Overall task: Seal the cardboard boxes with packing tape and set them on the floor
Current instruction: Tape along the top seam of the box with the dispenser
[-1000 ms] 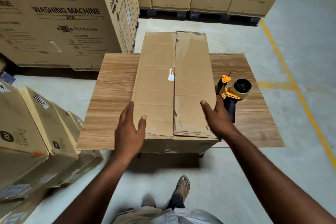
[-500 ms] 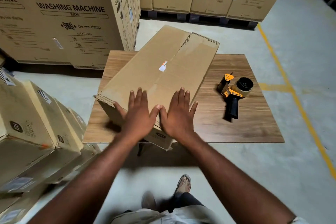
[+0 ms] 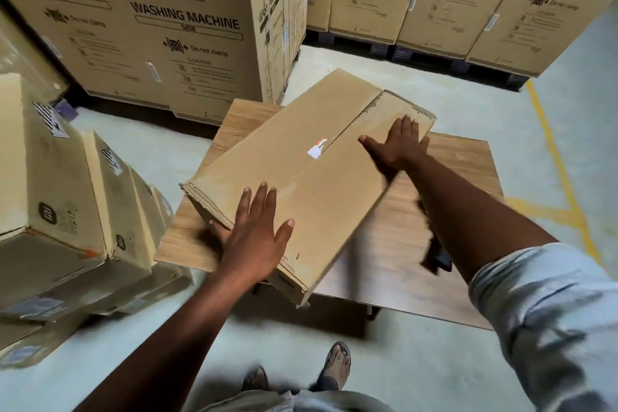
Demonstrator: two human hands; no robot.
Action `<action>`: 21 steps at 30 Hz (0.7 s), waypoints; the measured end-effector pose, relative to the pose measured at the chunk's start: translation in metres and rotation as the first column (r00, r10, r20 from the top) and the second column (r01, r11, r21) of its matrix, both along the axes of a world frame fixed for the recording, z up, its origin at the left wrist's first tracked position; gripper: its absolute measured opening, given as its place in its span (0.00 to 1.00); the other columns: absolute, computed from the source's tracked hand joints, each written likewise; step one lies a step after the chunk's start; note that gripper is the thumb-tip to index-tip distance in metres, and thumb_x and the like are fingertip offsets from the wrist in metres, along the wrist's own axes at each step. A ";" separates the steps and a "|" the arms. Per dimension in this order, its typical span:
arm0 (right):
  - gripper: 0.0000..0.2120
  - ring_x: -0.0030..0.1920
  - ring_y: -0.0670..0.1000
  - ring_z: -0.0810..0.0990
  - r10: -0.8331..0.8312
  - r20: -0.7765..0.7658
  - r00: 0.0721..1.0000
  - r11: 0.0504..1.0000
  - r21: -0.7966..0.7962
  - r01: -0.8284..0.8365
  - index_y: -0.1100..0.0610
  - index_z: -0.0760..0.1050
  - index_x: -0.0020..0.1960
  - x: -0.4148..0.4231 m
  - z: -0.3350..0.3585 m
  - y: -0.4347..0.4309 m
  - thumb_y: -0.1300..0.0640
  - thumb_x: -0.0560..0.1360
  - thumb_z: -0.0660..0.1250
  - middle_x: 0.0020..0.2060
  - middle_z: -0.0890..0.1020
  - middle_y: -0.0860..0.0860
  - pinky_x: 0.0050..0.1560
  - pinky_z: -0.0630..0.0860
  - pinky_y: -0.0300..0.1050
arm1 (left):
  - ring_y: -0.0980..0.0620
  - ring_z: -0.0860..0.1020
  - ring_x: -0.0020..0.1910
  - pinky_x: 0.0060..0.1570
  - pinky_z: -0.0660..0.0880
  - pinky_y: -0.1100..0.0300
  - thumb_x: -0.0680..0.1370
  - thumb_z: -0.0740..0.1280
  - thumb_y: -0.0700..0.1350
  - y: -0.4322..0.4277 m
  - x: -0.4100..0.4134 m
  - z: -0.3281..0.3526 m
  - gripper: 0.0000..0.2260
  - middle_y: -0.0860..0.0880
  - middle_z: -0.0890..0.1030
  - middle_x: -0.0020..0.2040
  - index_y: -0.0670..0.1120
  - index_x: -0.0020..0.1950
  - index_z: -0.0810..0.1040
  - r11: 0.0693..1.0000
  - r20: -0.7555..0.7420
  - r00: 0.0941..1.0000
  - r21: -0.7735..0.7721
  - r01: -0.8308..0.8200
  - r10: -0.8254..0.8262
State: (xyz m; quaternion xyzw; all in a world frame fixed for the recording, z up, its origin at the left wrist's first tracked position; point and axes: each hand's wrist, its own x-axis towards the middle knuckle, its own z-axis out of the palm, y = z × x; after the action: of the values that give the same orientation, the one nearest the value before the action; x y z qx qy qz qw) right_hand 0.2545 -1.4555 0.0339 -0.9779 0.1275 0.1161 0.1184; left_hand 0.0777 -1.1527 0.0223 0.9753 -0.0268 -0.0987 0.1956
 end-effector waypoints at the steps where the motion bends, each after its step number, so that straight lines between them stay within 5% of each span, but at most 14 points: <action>1: 0.57 0.80 0.58 0.39 -0.001 -0.010 1.000 1.000 -0.016 0.001 0.61 0.40 0.81 0.010 0.002 -0.009 0.20 0.70 0.49 0.80 0.40 0.57 0.76 0.40 0.66 | 0.58 0.35 0.78 0.67 0.45 0.23 0.82 0.51 0.64 0.000 0.001 0.001 0.31 0.61 0.38 0.80 0.57 0.81 0.44 1.000 -0.021 1.000 -0.007 -0.008 0.007; 6: 0.57 0.80 0.59 0.43 0.020 0.034 0.999 0.999 -0.027 -0.019 0.61 0.43 0.81 0.052 0.004 -0.048 0.20 0.70 0.51 0.81 0.45 0.57 0.76 0.41 0.67 | 0.61 0.34 0.77 0.70 0.38 0.30 0.81 0.55 0.63 0.005 0.011 0.006 0.32 0.65 0.38 0.79 0.60 0.81 0.45 0.995 -0.127 0.991 -0.088 -0.054 0.043; 14: 0.50 0.67 0.65 0.69 0.002 0.216 0.976 0.995 -0.094 0.018 0.65 0.67 0.68 0.054 -0.008 -0.065 0.21 0.70 0.52 0.66 0.72 0.65 0.68 0.64 0.61 | 0.58 0.43 0.79 0.74 0.49 0.33 0.75 0.46 0.73 0.023 0.034 -0.008 0.32 0.66 0.49 0.79 0.65 0.78 0.55 0.979 0.033 0.985 -0.121 -0.166 0.171; 21: 0.40 0.62 0.64 0.71 -0.134 0.374 0.918 0.976 -0.111 0.187 0.68 0.68 0.66 -0.009 -0.020 -0.044 0.32 0.76 0.55 0.61 0.74 0.64 0.58 0.69 0.58 | 0.51 0.48 0.80 0.76 0.51 0.44 0.73 0.47 0.73 0.092 0.130 -0.008 0.37 0.55 0.52 0.82 0.60 0.79 0.58 0.998 0.064 0.997 -0.052 -0.035 0.038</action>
State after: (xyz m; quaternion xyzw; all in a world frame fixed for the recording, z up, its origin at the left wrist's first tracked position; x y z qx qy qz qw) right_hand 0.2451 -1.4993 0.0143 -0.9745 0.1914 -0.0871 0.0779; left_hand 0.2079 -1.0606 0.0144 0.9731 -0.0177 -0.0626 0.2211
